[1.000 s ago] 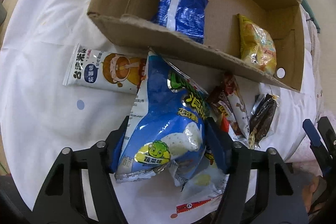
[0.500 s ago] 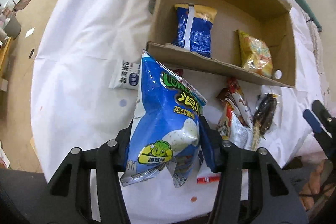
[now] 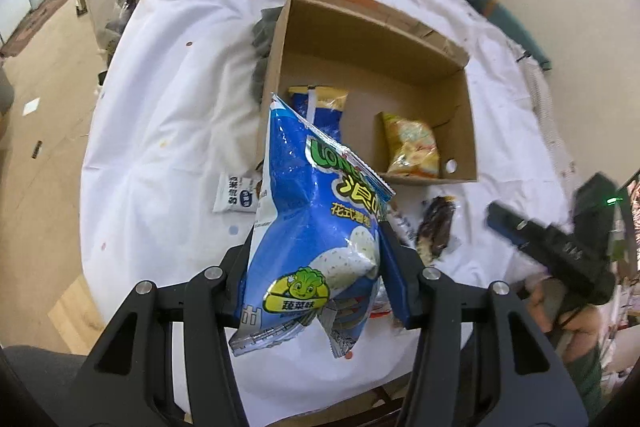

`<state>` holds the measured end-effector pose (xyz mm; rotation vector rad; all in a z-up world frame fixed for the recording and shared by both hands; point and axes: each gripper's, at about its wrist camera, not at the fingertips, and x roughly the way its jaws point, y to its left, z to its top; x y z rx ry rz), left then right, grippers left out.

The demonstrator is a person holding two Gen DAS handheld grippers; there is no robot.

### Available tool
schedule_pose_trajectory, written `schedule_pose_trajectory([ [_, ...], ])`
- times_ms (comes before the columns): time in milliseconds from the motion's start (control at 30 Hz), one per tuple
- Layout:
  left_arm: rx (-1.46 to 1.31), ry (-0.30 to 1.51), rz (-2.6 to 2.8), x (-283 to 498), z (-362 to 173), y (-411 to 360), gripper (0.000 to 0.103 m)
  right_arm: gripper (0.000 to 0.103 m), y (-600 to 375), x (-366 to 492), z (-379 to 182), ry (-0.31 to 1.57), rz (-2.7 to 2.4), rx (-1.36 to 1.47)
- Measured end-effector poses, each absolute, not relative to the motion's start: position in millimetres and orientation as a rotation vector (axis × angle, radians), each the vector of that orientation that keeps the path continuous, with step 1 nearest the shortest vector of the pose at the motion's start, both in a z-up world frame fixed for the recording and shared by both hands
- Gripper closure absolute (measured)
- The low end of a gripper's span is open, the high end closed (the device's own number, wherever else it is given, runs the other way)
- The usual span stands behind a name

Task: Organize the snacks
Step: 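Grasp the white wrapped bag with the right tool while the left tool holds the Longly God bag, then lower the white bag into the box with the right tool while the left tool lowers the Longly God bag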

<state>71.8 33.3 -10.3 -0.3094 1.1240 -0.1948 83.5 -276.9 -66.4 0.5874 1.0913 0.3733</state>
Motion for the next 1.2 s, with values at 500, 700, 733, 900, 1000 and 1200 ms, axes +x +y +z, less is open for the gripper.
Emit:
schedule_pose_trajectory([
  [500,-0.328,1.188,-0.077,76,-46,46,0.054,0.032,-201,93,-150,1.472,0.456,0.635],
  [700,-0.331,1.207,-0.065,79,-52,50,0.054,0.033,-186,97,-158,1.508,0.436,0.565],
  [733,-0.332,1.21,-0.061,79,-52,51,0.054,0.04,-185,96,-156,1.496,0.447,0.54],
  [900,-0.335,1.209,-0.049,79,-53,52,0.054,0.058,-187,89,-143,1.47,0.499,0.517],
  [1000,-0.323,1.197,-0.042,77,-51,52,0.054,0.064,-195,81,-134,1.437,0.522,0.534],
  [1200,-0.26,1.13,-0.029,71,-37,47,0.054,0.067,-214,72,-93,1.283,0.587,0.556],
])
